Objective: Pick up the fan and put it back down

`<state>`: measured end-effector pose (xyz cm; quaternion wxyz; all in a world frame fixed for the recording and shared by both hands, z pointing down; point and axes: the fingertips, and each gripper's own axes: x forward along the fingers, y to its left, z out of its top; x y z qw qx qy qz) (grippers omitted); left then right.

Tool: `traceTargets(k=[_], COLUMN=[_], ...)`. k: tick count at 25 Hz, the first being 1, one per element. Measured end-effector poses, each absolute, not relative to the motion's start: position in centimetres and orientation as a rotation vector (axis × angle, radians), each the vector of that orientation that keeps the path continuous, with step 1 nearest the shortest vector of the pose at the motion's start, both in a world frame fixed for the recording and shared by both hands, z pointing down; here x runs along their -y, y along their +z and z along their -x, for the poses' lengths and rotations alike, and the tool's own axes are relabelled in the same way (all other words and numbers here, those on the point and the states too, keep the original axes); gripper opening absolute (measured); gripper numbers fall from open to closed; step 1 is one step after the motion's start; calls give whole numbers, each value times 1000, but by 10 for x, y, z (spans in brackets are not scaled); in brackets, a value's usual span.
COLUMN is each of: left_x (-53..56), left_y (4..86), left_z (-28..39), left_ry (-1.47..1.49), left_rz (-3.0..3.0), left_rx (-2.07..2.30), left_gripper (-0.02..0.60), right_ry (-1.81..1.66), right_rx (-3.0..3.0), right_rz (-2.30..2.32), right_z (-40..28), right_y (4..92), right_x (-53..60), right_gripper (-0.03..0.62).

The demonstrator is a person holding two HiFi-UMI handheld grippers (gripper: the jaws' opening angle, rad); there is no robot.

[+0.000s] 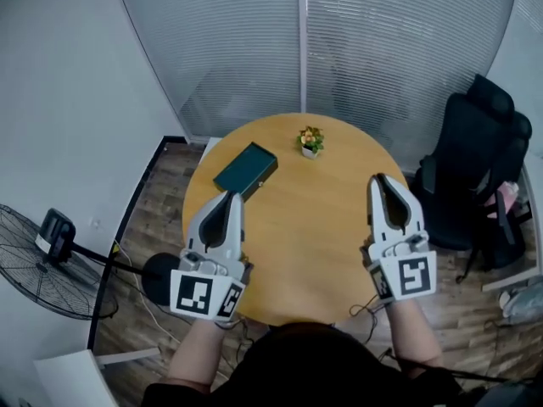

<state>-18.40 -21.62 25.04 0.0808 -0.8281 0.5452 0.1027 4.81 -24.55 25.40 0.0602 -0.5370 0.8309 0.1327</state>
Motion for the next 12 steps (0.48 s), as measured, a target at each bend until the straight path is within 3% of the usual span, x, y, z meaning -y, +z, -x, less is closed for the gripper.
traceTargets(k=[3,12], left_x=[213,215], left_y=[247,254], left_z=[180,188], left_ry=[307,314], left_rz=[2482,2479], left_rx=[-1610,-1647], left_gripper=[6,6], right_ry=[420,442], right_rx=[-2495,-2520], right_rz=[1626,1598], right_z=[-52,-48], right_y=[248,246], right_x=[239,230], right_gripper=[5,5])
